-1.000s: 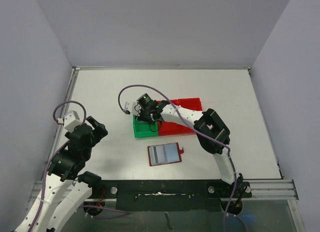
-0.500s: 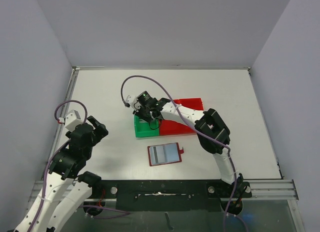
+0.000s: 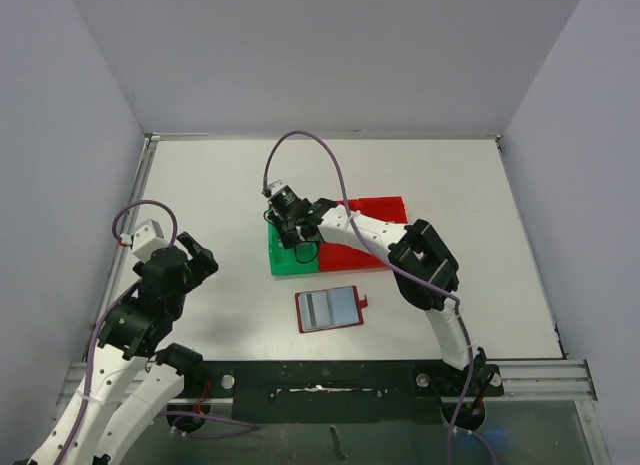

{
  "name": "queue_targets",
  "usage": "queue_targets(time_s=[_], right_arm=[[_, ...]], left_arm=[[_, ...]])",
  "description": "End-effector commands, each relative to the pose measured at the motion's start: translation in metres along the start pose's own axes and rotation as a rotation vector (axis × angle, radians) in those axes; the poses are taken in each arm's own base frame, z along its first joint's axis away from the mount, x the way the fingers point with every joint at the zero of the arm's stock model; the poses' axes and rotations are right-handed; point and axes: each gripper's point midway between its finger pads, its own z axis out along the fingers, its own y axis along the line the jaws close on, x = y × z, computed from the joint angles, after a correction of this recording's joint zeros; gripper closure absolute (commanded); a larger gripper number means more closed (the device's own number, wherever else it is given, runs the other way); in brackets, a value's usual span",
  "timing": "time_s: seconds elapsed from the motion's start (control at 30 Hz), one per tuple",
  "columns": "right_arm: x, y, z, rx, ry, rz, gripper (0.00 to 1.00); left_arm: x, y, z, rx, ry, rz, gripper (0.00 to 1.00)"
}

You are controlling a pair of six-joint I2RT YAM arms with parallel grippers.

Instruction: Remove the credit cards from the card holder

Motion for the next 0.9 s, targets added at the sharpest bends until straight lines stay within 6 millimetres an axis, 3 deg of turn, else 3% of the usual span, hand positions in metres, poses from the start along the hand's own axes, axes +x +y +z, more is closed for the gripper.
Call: queue_targets(time_s=[0.0,0.13,0.33,0.6,0.77,0.87], right_arm=[[0.001,-0.003,0.004,0.085,-0.021,0.184,0.86],[0.013,-0.004,0.02,0.121,0.01,0.23,0.86],[0.015,-0.017,0.029,0.212,0.005,0.249,0.84],[0.03,-0.034,0.047,0.33,-0.011,0.242,0.74],[0.039,-0.034,0.054,0.339,-0.017,0.239,0.69],[0.042,-0.032,0.058,0.33,-0.017,0.236,0.62]], left_arm=[[-0.013,-0.012,-0.003,0.045,-0.036,-0.017,0.26],[-0.013,-0.012,-0.003,0.048,-0.036,-0.018,0.26],[-0.013,-0.012,-0.003,0.051,-0.036,-0.015,0.26],[-0.012,-0.012,-0.003,0.052,-0.033,-0.014,0.26],[-0.011,-0.013,-0.003,0.052,-0.029,-0.013,0.26],[-0.011,-0.013,-0.002,0.052,-0.029,-0.012,0.26]])
